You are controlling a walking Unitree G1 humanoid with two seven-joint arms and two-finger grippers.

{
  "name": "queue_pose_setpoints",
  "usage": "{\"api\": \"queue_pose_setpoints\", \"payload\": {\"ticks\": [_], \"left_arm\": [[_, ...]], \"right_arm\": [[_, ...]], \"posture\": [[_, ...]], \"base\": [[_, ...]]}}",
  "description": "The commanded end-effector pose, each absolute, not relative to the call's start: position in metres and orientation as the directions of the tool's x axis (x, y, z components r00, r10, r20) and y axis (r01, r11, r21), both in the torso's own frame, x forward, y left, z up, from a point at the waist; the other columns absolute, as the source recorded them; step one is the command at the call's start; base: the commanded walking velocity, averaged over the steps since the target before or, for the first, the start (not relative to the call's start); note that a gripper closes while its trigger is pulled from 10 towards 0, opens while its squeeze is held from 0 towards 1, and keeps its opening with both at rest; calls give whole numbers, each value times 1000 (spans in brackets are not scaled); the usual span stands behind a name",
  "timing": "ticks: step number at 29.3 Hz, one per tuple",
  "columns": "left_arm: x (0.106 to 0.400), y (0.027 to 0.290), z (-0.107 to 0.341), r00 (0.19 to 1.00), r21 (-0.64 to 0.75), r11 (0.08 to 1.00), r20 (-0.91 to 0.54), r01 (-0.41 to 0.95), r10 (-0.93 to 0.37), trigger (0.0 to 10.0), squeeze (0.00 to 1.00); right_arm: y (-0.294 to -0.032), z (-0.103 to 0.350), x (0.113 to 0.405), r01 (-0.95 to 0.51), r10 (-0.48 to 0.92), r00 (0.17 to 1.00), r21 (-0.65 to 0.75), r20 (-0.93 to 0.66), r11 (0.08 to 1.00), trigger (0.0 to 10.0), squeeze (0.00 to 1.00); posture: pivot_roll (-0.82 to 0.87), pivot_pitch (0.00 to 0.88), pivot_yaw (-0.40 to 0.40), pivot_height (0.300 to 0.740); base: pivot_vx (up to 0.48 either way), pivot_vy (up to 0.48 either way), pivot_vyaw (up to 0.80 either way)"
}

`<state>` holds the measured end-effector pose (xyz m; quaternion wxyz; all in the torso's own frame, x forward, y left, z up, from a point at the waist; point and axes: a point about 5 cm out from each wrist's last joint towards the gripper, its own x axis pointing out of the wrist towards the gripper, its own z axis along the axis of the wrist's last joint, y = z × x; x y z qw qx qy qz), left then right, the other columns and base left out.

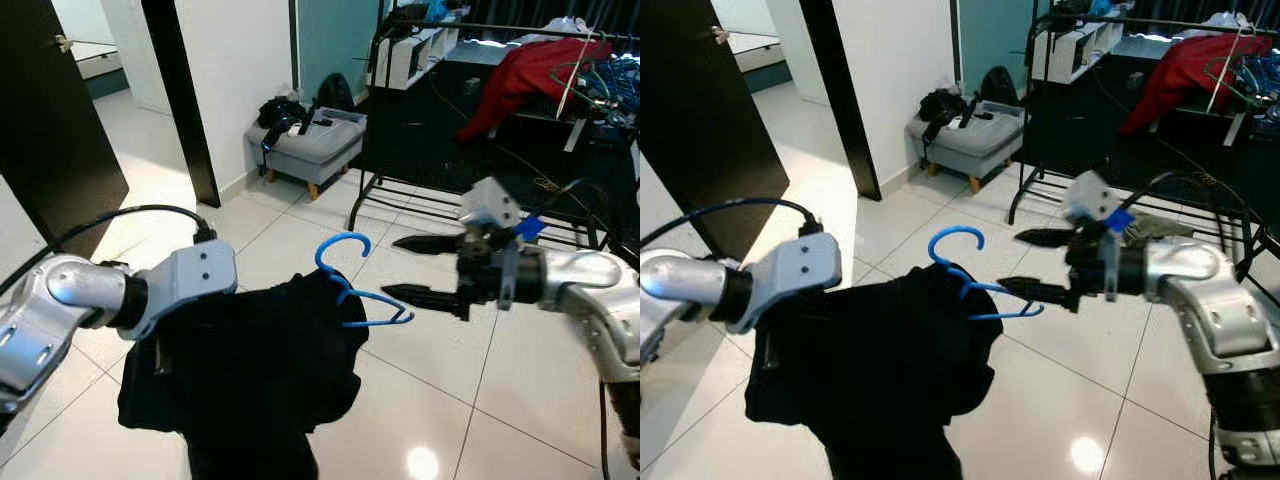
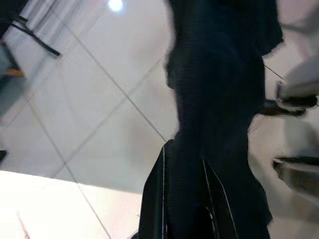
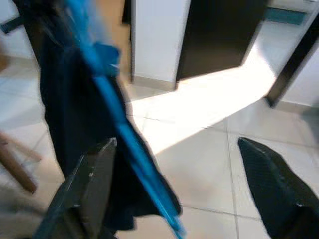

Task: Hang hanger

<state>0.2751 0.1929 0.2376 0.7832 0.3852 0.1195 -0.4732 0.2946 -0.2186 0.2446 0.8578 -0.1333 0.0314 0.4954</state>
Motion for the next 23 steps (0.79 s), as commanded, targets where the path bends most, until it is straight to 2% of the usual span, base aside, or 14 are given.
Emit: {"api": "queue_pose_setpoints", "payload": {"ticks": [1,2,3,4,6,7,10,11,12,19,20,21,22,23], "left_arm": [[280,204,259,610,574,296,-490,763,-623,0,0],[281,208,266,638,596,324,-446,735,-628,0,0],[281,208,266,638,596,324,-446,735,-628,0,0],[281,209,277,657,607,369,-361,704,-662,0,0],[281,209,277,657,607,369,-361,704,-662,0,0],[280,208,282,657,605,389,-312,695,-687,0,0],[280,208,282,657,605,389,-312,695,-687,0,0],[279,207,288,658,608,403,-274,684,-702,0,0],[279,206,297,648,608,417,-218,675,-730,0,0],[274,198,322,585,601,438,-61,669,-809,0,0],[273,197,329,569,601,446,-16,663,-823,3294,0],[273,197,329,569,601,446,-16,663,-823,3294,0],[273,197,334,557,597,459,25,658,-830,9686,0],[273,197,334,557,597,459,25,658,-830,9686,0]], "right_arm": [[-237,248,293,-813,803,577,-189,-147,550,10000,1000],[-253,248,290,-766,763,639,-164,-96,621,10000,1000],[-253,248,290,-766,763,639,-164,-96,621,10000,1000],[-273,237,280,-713,714,701,-53,-4,699,10000,1000],[-273,237,280,-713,714,701,-53,-4,699,10000,1000],[-275,222,273,-714,714,700,39,19,699,10000,1000],[-275,222,273,-714,714,700,39,19,699,10000,1000],[-269,209,267,-739,741,671,97,14,667,10000,1000],[-261,198,263,-757,763,645,163,32,633,10000,0],[-242,180,269,-749,757,646,269,97,605,10000,0],[-235,178,273,-750,756,646,279,109,600,10000,0],[-235,178,273,-750,756,646,279,109,600,10000,0],[-223,178,275,-766,770,628,272,117,583,10000,0],[-223,178,275,-766,770,628,272,117,583,10000,0]], "posture": [[-50,0,40,740],[-52,0,36,740],[-52,0,36,740],[-58,0,32,740],[-58,0,32,740],[-60,0,29,740],[-60,0,29,740],[-62,0,32,740],[-62,0,33,740],[-62,0,36,740],[-60,0,41,740],[-60,0,41,740],[-44,0,58,740],[-44,0,58,740]], "base": [[0,0,0],[0,0,0],[0,0,0],[0,0,0],[0,0,0],[0,0,0],[0,0,0],[0,0,0],[0,0,0],[0,0,0],[0,0,0],[0,0,0],[0,0,0],[0,0,0]]}}
